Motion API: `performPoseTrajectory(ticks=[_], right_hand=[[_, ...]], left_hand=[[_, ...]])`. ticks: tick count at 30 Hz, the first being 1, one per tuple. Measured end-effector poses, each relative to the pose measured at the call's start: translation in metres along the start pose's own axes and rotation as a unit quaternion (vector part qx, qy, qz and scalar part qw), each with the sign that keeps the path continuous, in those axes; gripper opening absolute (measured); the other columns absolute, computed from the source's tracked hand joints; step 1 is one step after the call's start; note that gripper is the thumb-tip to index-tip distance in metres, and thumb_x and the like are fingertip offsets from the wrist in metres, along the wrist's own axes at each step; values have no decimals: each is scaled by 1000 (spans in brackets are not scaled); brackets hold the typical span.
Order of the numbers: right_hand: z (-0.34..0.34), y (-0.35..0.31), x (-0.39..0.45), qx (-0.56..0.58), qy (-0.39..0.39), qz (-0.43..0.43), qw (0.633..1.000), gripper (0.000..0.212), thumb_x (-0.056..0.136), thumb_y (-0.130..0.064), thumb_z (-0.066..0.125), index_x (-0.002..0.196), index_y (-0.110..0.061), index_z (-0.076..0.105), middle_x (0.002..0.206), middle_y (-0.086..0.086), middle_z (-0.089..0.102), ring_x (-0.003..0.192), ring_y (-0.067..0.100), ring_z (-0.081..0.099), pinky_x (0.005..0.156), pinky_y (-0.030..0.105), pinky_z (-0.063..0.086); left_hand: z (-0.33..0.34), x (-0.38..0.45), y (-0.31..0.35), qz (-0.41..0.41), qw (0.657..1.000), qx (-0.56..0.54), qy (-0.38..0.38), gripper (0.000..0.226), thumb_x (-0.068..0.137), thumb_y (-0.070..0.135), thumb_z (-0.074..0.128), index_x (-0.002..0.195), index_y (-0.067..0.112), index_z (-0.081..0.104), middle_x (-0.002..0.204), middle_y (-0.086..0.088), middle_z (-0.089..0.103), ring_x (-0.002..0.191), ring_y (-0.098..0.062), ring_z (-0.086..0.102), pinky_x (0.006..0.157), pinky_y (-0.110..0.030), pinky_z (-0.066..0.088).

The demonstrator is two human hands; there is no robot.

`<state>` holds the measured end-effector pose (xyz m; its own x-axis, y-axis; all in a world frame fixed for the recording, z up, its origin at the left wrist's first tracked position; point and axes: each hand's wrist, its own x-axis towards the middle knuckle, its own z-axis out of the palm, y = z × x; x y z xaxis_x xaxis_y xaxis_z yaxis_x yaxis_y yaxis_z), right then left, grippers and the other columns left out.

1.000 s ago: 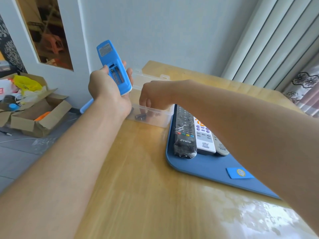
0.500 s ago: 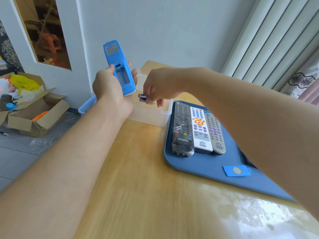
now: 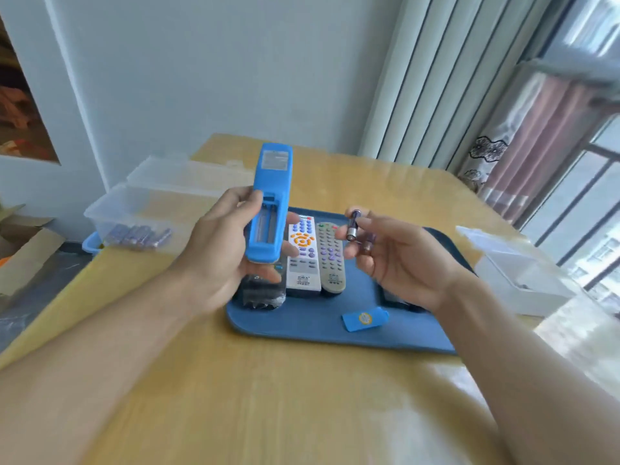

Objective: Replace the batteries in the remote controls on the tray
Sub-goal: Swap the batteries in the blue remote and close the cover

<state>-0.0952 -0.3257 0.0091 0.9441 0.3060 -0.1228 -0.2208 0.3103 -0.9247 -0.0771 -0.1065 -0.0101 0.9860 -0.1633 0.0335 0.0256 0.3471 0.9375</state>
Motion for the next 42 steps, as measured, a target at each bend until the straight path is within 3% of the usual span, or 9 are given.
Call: performPoseTrajectory(ticks=[4,9,15,24,27,29,34,37,42], right_hand=[[-11,6,-10,25,14,11,1000,11,94,-12,52,97,-14,62,83,4,67,53,9,53,39,15,37],[-15,7,-17,-51,-42,33,997,29,97,-12,51,104,-26,75,92,-9,71,39,2,24,34,14,12],[-12,10,-18,-48,-59,39,996,15,99,-20,51,106,-21,64,122,-9,71,40,5,17,38,17,10],[-12,13,-17,-26,-78,42,996,14,102,-20,46,106,-18,59,130,-3,68,38,3,28,36,19,8],[-10,14,-18,-32,-77,38,996,14,100,-23,48,105,-20,62,122,-3,71,40,3,30,36,18,9],[-9,14,-19,-33,-75,31,996,15,98,-23,51,102,-21,66,106,-5,72,41,3,30,35,16,10],[-7,14,-18,-56,-73,11,996,20,98,-27,51,107,-19,68,79,-4,52,46,5,33,34,16,13],[-2,18,-16,-137,-19,-30,990,27,93,-31,59,112,-18,72,72,-6,49,49,9,31,38,15,23],[2,25,-12,-196,68,-141,968,28,73,-30,78,85,-14,58,65,3,60,45,19,47,48,26,36]], left_hand=[[26,-17,-14,-41,997,19,-64,24,105,28,45,124,21,58,97,-7,77,66,-28,72,36,-31,48],[28,-18,-19,-37,996,43,-69,27,103,29,47,127,27,60,94,-4,75,71,-27,74,37,-33,50],[24,-14,-21,-26,996,51,-63,26,101,33,48,123,34,62,97,-2,73,77,-27,74,41,-35,54],[22,-14,-24,-21,995,49,-83,26,103,31,45,123,33,61,103,-2,75,81,-28,75,45,-36,56],[21,-13,-24,-21,995,40,-85,26,102,32,45,123,33,61,105,-4,74,83,-30,75,46,-37,57],[21,-12,-24,-23,995,33,-87,27,103,30,44,125,31,61,106,-7,74,85,-30,74,47,-37,57],[19,-11,-24,-29,995,16,-95,30,105,28,41,130,28,59,113,-10,74,87,-31,74,50,-39,58],[18,-11,-24,-31,995,9,-95,31,106,28,39,130,28,59,107,-9,74,83,-31,74,51,-41,58],[17,-11,-24,-37,994,13,-102,31,108,28,37,132,29,58,114,-11,72,90,-36,73,54,-43,59]])
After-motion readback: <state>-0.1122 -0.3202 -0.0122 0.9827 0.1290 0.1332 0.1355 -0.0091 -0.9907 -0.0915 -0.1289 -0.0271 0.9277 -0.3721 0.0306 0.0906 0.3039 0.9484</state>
